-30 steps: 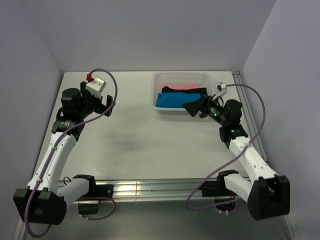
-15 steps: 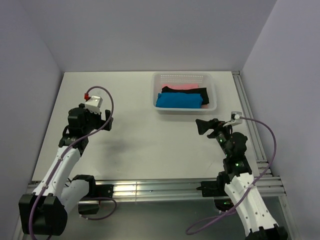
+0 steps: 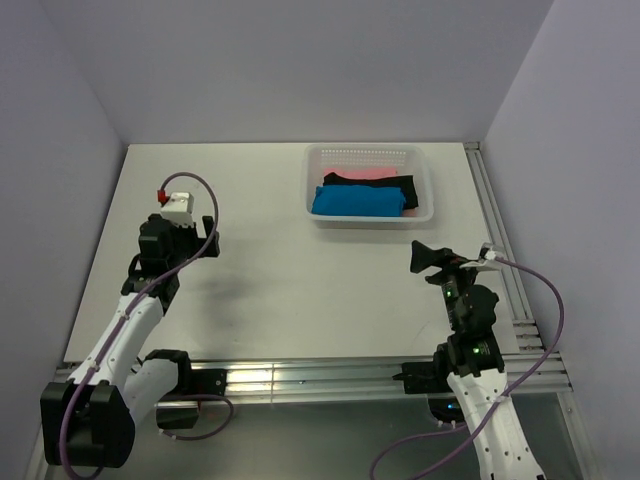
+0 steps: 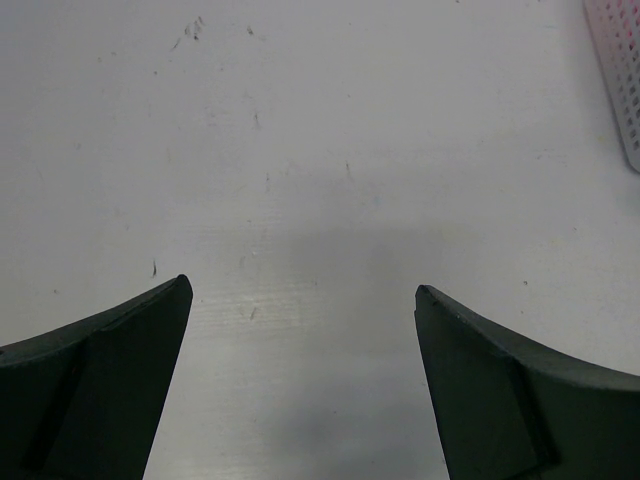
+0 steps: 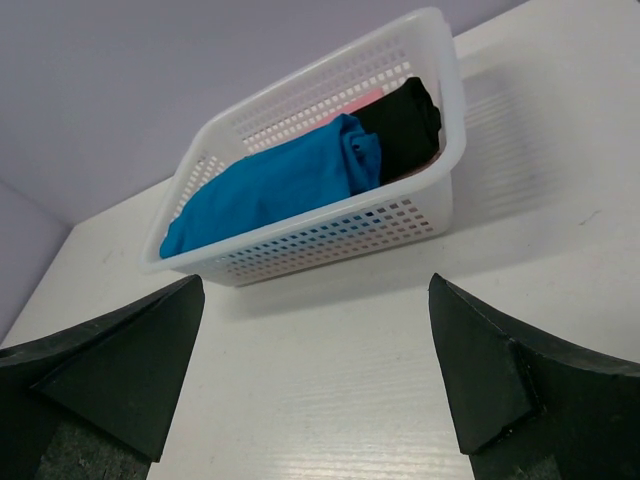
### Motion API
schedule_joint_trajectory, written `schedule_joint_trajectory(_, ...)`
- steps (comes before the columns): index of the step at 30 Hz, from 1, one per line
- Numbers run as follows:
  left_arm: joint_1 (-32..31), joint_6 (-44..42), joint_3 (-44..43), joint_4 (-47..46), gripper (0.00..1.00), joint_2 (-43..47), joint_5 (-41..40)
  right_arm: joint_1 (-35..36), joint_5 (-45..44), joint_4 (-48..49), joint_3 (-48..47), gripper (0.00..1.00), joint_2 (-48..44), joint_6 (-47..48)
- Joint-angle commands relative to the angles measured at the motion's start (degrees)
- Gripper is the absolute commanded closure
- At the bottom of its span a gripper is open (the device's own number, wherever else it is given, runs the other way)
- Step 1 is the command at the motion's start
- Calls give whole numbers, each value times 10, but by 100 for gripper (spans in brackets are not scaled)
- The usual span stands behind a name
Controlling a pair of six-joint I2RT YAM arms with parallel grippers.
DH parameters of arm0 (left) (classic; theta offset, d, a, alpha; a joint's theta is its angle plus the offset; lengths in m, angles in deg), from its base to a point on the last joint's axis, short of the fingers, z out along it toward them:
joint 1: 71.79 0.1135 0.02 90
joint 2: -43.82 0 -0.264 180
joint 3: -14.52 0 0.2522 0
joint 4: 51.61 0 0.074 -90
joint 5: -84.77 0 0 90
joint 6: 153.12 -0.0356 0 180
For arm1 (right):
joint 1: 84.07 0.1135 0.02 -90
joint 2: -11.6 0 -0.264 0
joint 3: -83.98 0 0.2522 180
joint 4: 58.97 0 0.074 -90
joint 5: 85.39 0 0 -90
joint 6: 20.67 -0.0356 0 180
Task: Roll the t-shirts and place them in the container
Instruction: Place the rolled tshirt into the container
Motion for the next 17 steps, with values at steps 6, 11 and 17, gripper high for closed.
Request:
schedule_joint_trajectory(6,2,16,7,-29,2,18,-17,1,-29,-5,12,0,-8,-15)
schedule_joint_trajectory(11,2,16,7,-28,1,24,-15,1,-33,-11,11,0,-17,-15)
schedule_joint_trajectory(17,2,17,7,-26,1,28,-16,2,-34,-11,10,0,-25,-10)
